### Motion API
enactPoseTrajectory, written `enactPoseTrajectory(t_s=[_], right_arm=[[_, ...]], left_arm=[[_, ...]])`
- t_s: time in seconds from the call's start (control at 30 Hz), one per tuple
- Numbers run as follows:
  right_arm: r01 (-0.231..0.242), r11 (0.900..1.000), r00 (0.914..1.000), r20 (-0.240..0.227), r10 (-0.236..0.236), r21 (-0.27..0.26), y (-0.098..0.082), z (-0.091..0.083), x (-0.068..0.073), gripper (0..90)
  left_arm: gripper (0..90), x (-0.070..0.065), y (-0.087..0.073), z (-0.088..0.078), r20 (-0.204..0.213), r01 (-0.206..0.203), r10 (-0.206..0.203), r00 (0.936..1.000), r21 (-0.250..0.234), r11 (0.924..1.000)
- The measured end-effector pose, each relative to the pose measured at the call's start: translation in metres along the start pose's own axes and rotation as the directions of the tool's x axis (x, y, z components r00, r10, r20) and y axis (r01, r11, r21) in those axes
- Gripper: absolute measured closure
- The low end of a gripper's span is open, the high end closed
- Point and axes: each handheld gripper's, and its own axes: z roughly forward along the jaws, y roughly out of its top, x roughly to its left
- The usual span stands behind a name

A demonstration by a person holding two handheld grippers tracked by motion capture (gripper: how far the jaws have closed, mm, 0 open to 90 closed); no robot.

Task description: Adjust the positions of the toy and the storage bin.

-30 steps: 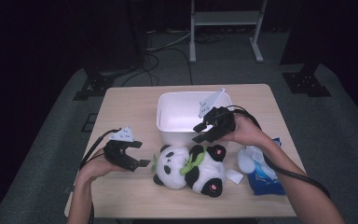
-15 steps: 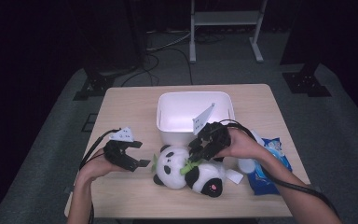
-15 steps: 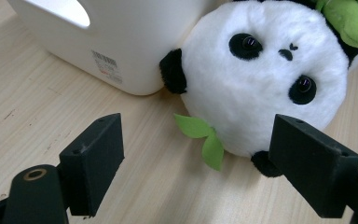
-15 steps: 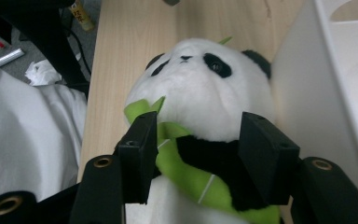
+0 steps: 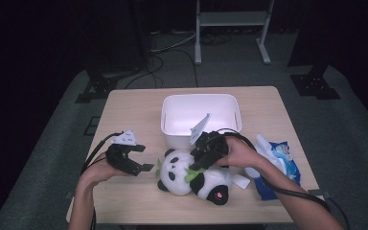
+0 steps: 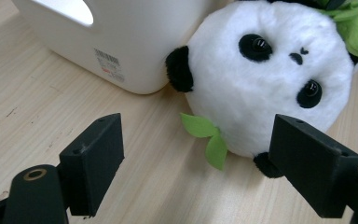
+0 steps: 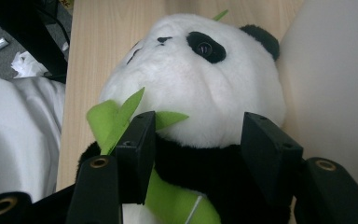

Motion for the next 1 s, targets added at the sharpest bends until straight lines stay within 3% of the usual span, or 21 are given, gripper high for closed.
enactPoseTrajectory(t_s=[0.4, 0.67, 1.0], right_arm=[[-0.019, 0.998, 0.9997, 0.014, 0.018, 0.056, 0.003, 0.016, -0.002, 44.0], [0.015, 0.994, 0.9997, 0.016, -0.017, 0.106, 0.007, 0.027, -0.003, 49.6], [0.024, 0.991, 0.9993, 0.027, -0.027, 0.128, 0.009, 0.032, 0.002, 55.3]], left_arm=[[16.7, 0.000, 0.001, -0.001, -0.001, -0.001, 0.001, 1.0000, -0.003, 1.0000], [16.7, 0.000, 0.001, -0.003, -0.007, -0.004, 0.004, 1.0000, -0.006, 1.0000], [16.7, -0.001, 0.002, -0.002, -0.005, -0.002, 0.002, 1.0000, -0.007, 1.0000]])
